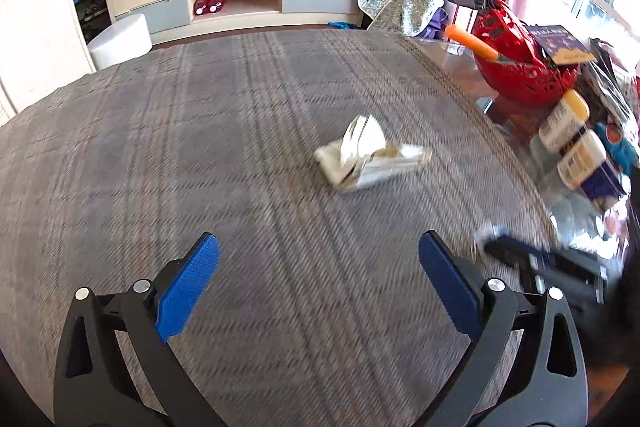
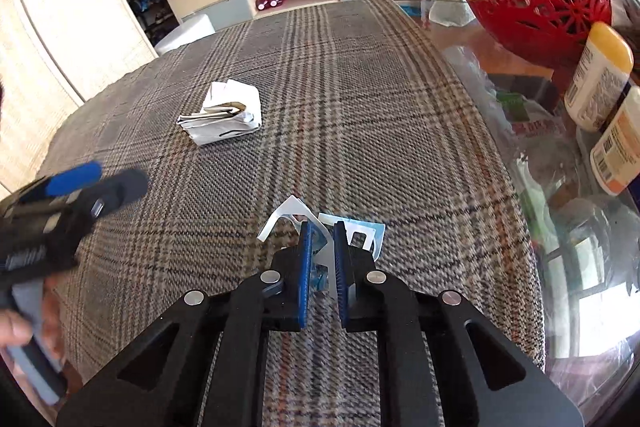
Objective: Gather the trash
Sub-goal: 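Grasp the blue-white plastic piece with the right tool while the left tool grasps the folded white tissue, then carry the plastic piece and tissue over the black bin and open both tools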
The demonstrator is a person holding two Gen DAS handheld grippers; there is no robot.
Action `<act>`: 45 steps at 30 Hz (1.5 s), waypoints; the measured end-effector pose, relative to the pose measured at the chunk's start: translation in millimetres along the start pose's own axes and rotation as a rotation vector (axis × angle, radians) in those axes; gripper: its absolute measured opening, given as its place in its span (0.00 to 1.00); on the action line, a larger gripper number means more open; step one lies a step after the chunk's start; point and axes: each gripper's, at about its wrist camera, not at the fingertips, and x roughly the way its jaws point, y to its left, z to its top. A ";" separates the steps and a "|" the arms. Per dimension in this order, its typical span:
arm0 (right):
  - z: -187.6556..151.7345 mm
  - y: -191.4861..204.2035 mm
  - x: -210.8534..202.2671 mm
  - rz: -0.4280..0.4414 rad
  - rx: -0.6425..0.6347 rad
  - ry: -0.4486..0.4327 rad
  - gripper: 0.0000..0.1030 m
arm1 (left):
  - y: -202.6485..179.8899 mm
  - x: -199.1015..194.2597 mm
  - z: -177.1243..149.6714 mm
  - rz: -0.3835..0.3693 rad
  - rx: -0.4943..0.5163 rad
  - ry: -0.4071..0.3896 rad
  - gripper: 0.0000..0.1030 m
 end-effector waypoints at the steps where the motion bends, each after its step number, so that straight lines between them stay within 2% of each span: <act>1: -1.4 -3.1 -2.0 0.009 0.004 -0.002 0.12 | -4.3 7.9 8.1 -0.007 0.000 0.005 0.92; 8: -7.2 -10.8 -9.7 0.071 -0.002 -0.004 0.12 | -22.5 49.4 42.6 0.000 -0.015 0.037 0.92; 12: -8.9 -11.4 -9.8 0.097 -0.010 -0.006 0.12 | -31.1 70.4 50.2 0.010 -0.030 0.067 0.93; 14: -9.6 -11.5 -9.2 0.100 -0.019 -0.004 0.12 | -33.7 80.0 51.2 0.010 -0.030 0.088 0.91; 16: -8.9 -14.0 -7.9 0.107 -0.022 -0.003 0.12 | -35.0 84.2 52.0 0.029 -0.013 0.080 0.85; 20: -8.8 -17.5 -9.6 0.103 -0.020 -0.010 0.12 | -30.2 80.9 53.7 0.058 -0.011 0.079 0.60; 22: -10.3 -18.3 -10.6 0.106 -0.016 -0.011 0.12 | -26.7 77.2 52.0 0.044 -0.017 0.088 0.59; 27: -14.8 -16.8 -12.5 0.110 -0.018 -0.003 0.12 | -26.5 65.6 35.9 0.064 0.018 0.090 0.59; 29: -16.0 -17.7 -14.6 0.110 -0.012 -0.002 0.12 | -29.0 62.5 31.1 0.082 0.034 0.075 0.44; 30: -16.6 -18.4 -15.7 0.110 -0.009 -0.001 0.12 | -29.1 60.6 29.4 0.087 0.035 0.068 0.41; 36: -35.9 -14.5 -33.7 0.110 -0.009 0.005 0.12 | -30.5 43.0 8.3 0.054 0.059 0.081 0.39; 45: -99.3 5.1 -77.2 0.132 0.005 0.026 0.12 | -25.8 -43.0 -92.7 -0.006 0.062 0.098 0.39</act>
